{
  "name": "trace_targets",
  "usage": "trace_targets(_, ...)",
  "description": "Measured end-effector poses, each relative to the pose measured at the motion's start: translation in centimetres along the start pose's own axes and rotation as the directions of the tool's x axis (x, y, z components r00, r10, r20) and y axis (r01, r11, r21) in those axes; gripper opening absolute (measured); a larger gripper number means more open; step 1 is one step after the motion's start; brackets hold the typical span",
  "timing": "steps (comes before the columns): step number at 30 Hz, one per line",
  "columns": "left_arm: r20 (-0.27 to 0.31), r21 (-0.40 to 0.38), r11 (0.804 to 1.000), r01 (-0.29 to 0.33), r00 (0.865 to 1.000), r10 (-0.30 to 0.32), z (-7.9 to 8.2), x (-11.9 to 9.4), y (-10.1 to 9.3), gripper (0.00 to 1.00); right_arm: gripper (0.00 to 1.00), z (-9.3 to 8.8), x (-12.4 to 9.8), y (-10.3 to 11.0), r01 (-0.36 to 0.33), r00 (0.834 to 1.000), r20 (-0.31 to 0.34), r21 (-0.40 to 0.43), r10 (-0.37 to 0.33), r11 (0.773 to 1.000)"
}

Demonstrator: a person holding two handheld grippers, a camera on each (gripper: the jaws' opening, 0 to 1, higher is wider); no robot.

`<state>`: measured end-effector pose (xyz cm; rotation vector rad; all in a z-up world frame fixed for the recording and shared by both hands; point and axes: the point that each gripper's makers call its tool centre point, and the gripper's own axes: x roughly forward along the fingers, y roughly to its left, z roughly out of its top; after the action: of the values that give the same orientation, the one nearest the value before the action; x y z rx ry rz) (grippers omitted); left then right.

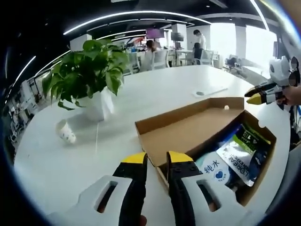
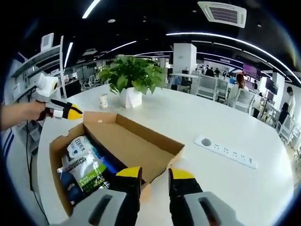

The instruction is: Operate the shoe box by opening the lid, removing the specified soft item, and placing it in the target area until the item is outside and the box remains undamaged.

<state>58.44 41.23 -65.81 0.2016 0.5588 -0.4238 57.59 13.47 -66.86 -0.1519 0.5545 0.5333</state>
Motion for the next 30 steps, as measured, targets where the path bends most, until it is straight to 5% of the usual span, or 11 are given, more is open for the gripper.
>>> trace_targets(12,-0.001,0.003,0.999,0.034,0.999,-0.034,-0.5,-1.7,-2.2,0.27,0.32,-0.8,-1.5,1.0,-0.035,0.999,-0.006,-0.034,0.035,0.999)
trace_targets(30,-0.039,0.029,0.994,0.109,0.993,-0.108,-2.0,-3.0,-6.2,0.3,0.34,-1.3,-2.7,2.9,-0.102,0.995,-0.022,-0.078,0.1,0.992)
